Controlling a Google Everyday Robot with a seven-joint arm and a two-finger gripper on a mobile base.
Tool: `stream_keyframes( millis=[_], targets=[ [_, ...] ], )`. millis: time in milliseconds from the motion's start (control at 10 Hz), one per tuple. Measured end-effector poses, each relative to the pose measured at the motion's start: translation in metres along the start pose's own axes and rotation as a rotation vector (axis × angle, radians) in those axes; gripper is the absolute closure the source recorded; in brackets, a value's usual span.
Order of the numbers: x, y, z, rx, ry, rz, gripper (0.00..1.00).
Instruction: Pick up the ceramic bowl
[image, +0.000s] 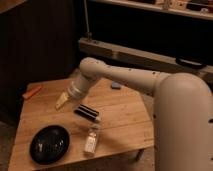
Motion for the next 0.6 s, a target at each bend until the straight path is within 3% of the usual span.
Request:
stream_keyframes(
  millis=[300,600],
  targets=[
    [0.042,-0.013,0.011,-0.022,0.003,0.011,0.35],
    [0.063,-0.034,0.03,-0.104,-0.01,0.01,0.35]
  ],
)
